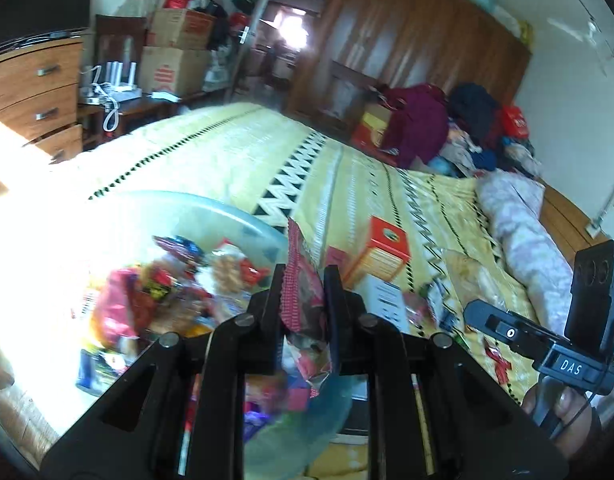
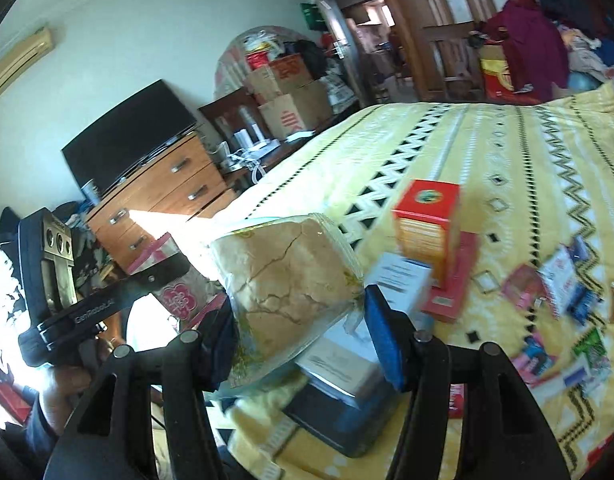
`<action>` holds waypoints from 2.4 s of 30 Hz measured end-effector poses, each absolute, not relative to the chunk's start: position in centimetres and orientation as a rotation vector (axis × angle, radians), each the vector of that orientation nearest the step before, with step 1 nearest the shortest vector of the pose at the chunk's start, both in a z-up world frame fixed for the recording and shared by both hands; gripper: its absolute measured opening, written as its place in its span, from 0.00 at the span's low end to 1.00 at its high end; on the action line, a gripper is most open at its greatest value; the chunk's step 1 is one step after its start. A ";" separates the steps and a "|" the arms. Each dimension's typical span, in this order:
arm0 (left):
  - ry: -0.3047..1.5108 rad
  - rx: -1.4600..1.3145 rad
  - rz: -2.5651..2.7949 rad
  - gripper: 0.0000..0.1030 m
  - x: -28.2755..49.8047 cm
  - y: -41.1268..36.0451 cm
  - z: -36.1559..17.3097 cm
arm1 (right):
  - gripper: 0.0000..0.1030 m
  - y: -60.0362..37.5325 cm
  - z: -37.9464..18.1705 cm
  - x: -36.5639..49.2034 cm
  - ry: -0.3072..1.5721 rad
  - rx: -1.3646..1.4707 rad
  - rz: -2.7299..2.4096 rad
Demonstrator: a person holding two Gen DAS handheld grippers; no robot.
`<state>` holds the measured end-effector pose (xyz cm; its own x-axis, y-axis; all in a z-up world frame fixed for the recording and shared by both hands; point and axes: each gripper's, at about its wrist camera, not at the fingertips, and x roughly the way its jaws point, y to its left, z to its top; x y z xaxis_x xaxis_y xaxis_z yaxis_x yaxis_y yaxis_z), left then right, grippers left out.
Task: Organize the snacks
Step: 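Carry the flamingo packet and cake bag over the glass bowl with both tools, then open both tools to drop the snacks into the glass bowl, then move both open tools back over the snacks on the bed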
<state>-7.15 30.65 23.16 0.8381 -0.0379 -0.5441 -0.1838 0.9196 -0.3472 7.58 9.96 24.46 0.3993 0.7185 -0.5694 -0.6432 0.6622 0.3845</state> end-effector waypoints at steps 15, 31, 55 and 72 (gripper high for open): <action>0.583 -0.408 0.231 0.17 -7.0 35.9 21.5 | 0.61 21.0 22.2 8.1 0.854 0.057 1.005; 0.646 -0.440 0.225 0.17 -6.3 37.0 19.3 | 0.63 23.2 19.8 8.7 0.900 0.022 1.003; 0.597 -0.441 0.250 0.93 -7.1 35.5 20.8 | 0.82 20.2 23.2 5.8 0.744 -0.021 0.920; 0.697 -0.220 -0.019 0.94 -5.2 18.4 20.9 | 0.82 -3.8 9.2 -2.4 1.022 0.110 0.579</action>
<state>-5.21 18.36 20.89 0.7678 -0.0906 -0.6342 -0.0563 0.9766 -0.2076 -2.43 -3.83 9.19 0.3865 0.5038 -0.7725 -0.4043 0.8454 0.3490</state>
